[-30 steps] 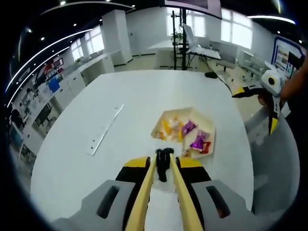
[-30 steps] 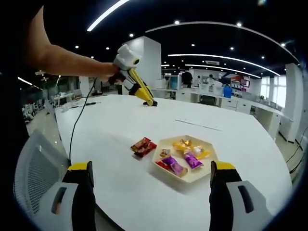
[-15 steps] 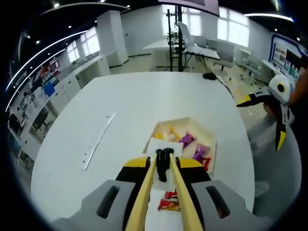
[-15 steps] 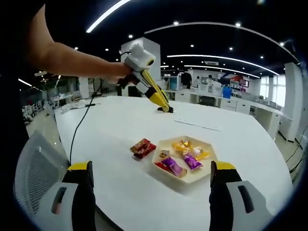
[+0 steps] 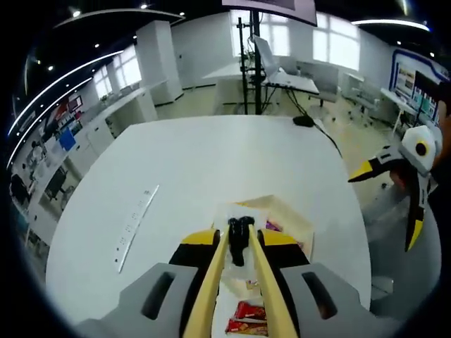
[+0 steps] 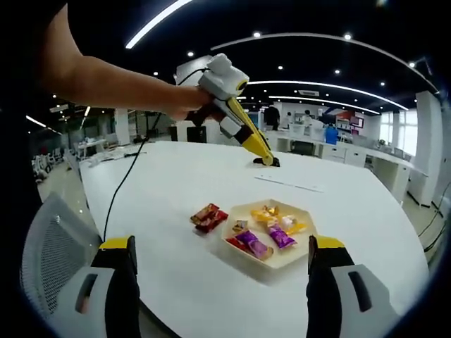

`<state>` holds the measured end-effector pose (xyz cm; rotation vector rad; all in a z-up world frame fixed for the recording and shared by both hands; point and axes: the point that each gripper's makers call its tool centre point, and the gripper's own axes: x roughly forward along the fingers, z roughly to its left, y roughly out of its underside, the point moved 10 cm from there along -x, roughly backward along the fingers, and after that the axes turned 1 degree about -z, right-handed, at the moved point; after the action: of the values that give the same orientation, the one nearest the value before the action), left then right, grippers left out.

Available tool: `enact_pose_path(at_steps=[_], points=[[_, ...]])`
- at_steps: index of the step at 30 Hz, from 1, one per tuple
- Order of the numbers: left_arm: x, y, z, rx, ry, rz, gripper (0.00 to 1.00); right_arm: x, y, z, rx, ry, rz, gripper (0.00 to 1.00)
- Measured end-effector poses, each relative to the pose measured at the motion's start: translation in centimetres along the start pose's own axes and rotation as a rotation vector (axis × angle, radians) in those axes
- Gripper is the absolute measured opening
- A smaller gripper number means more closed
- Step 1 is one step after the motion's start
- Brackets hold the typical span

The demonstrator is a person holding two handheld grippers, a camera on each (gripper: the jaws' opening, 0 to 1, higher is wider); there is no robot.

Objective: Place the target food into the container with the food tongs after gripping and lifting it, then release it inside without dropping or visibly crushing the food.

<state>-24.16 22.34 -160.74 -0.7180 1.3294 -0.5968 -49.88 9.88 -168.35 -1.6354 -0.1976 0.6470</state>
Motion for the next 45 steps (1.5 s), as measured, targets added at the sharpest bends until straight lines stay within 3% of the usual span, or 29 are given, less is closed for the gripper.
enact_pose_path(at_steps=[7, 9, 21, 37, 45], points=[[0.2, -0.3, -0.3, -0.030, 0.022, -0.032, 0.21, 0.0, 0.0, 0.0, 0.002, 0.000, 0.002, 1.00], [0.3, -0.4, -0.5, 0.005, 0.017, -0.051, 0.23, 0.0, 0.0, 0.0, 0.002, -0.002, 0.002, 1.00], [-0.2, 0.1, -0.6, 0.031, 0.006, -0.045, 0.26, 0.0, 0.1, 0.0, 0.001, 0.000, 0.005, 0.98], [-2.1, 2.3, 0.0, -0.007, -0.034, -0.062, 0.26, 0.0, 0.0, -0.1, 0.002, 0.011, -0.001, 0.99], [-3.8, 4.6, 0.0, -0.074, -0.090, -0.092, 0.26, 0.1, 0.1, -0.1, 0.003, 0.004, 0.004, 0.99]])
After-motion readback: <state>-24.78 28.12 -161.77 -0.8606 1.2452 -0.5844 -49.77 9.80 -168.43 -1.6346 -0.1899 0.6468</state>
